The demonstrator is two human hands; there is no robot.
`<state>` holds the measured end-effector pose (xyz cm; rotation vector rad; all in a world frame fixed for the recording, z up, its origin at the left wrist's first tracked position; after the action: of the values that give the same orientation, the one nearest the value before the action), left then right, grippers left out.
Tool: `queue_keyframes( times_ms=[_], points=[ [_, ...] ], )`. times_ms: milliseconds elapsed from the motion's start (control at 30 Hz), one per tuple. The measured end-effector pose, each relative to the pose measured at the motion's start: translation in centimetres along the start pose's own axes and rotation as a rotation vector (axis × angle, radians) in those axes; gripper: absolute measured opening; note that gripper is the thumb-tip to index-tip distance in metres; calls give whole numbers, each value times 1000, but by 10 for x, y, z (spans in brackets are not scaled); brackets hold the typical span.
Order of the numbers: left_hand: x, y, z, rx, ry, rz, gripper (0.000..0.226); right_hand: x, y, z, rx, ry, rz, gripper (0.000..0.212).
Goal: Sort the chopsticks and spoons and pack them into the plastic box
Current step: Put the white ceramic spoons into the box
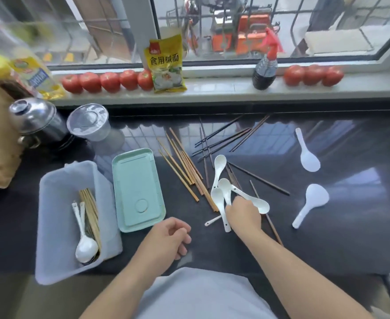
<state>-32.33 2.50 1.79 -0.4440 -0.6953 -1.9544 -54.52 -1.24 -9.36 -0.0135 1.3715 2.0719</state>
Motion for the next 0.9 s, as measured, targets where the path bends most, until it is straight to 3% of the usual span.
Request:
queue_keyframes(
  times_ms=[167,333,433,500,600,733,900],
  points=[
    [10,-16,-2,-26,67,57,21,1,14,-4,-92,68,-129,29],
    [22,-36,-5,-88,131,279,23,-9,54,40,-69,104,-549,38],
    [30,-48,-12,-212,153,450,39,-37,50,79,-278,315,-610,28],
    [32,-52,-15,-185,145,514,39,-47,38,90,-396,416,-649,27],
    [30,-45,-19,-44,161,548,37,-33,25,72,-293,358,-518,28],
    [25,-27,-20,-6,222,612,31,6,13,44,-47,214,-32,23],
    [18,-22,-14,2,238,589,24,4,-8,40,-45,254,113,24]
  ],
)
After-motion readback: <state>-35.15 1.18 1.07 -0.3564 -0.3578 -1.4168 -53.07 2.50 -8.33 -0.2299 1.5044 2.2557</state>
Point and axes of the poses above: each hand's wrist, its own z-axis away from the middle knuckle, its own y-axis out of the back of the hand, x = y × z, the point moved 1 cm from there along -z, towards the middle knuckle, and after that the axes turned 8 degrees about y, right-handed, at the moved point
